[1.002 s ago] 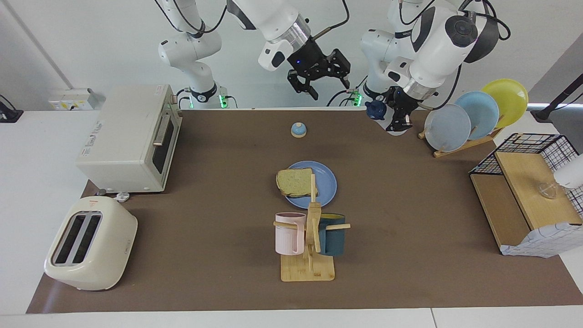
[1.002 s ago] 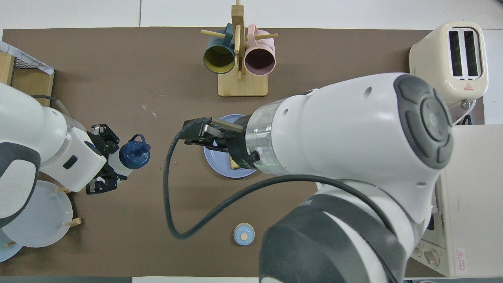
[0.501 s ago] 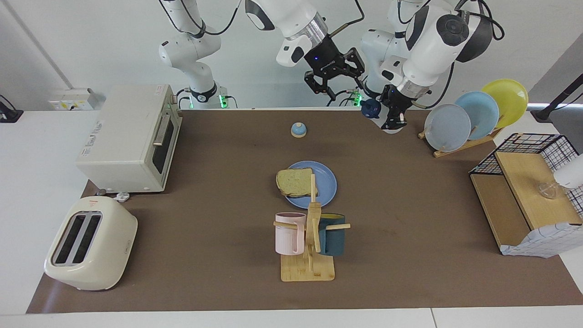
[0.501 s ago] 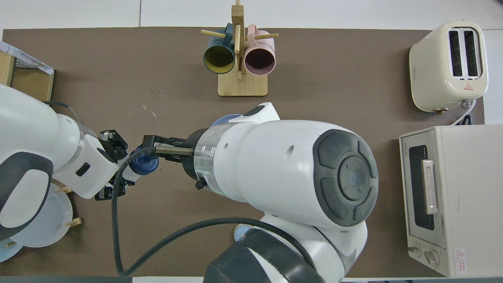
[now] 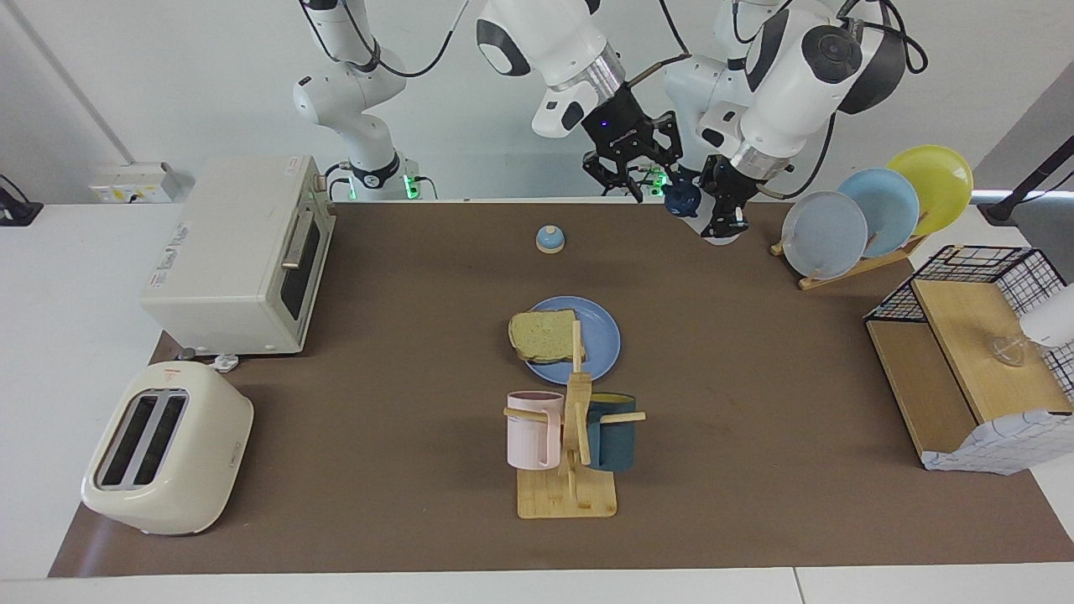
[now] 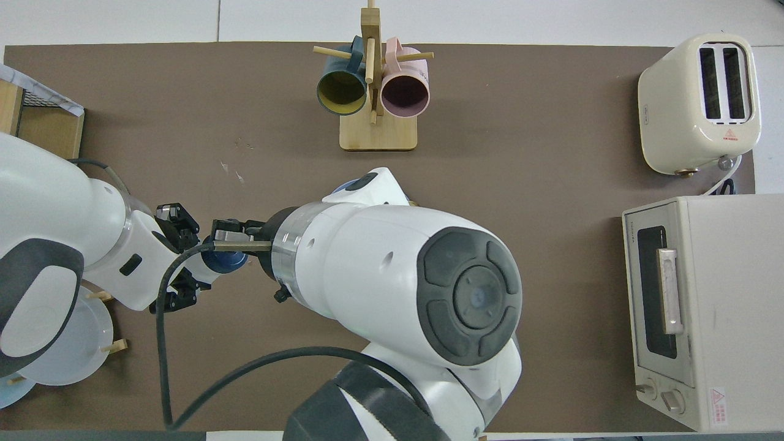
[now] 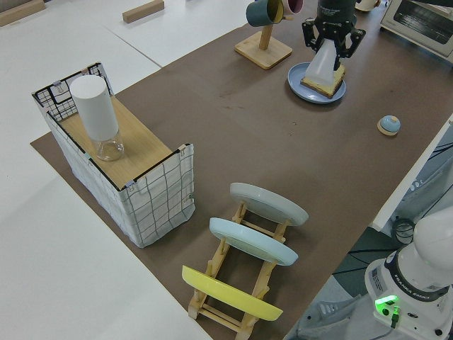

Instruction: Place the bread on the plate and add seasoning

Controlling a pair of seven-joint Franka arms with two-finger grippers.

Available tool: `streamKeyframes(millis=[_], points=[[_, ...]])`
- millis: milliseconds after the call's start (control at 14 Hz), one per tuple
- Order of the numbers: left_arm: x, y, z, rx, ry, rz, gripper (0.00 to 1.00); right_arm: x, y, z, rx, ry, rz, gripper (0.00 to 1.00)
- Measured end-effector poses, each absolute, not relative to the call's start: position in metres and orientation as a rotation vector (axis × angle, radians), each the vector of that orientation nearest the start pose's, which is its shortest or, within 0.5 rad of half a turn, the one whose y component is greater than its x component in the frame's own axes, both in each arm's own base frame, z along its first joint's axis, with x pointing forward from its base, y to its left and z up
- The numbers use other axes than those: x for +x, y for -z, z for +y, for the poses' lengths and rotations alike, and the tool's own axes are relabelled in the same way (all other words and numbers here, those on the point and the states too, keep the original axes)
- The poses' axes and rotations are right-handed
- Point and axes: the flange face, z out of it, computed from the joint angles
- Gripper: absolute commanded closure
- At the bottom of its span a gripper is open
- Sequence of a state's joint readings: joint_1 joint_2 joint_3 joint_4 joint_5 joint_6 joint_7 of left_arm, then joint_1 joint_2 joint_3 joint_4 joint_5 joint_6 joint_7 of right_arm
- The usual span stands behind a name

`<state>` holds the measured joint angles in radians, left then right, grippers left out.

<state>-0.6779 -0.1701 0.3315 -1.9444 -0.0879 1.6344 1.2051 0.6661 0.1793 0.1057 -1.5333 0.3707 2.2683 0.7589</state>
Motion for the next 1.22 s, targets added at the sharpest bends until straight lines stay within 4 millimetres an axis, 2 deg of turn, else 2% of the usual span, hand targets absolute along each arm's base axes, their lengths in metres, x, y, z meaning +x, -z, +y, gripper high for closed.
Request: streamKeyframes(millis=[358,716,859,1002,1217], points=[[0.4655,-0.5396,-0.1677,-2.383,-0.128,2.326,1.0,0.4708,-0.616,0.4637,-2.479,0.173,0.241,0.5],[0.4655,-0.5398,-0.1677,-2.384,-0.126,2.324,1.0,0.4708,-0.6167,0.4637,-2.478,0.174,0.241,0.64],[0.4656,-0.5398,-0.1678,-2.384,-0.125,2.324,1.0,0.4708,-0.6169,0.4638,-2.478,0.174,0.241,0.67],[0.4656,-0.54,-0.1677,-2.385,-0.125,2.323,1.0,0.4708,-0.6168,0.4638,-2.478,0.174,0.241,0.78],[0.4653,-0.5399,-0.1681,-2.386,-0.124,2.322,1.0,0.4706,-0.6171,0.4641,-2.478,0.174,0.241,0.87]])
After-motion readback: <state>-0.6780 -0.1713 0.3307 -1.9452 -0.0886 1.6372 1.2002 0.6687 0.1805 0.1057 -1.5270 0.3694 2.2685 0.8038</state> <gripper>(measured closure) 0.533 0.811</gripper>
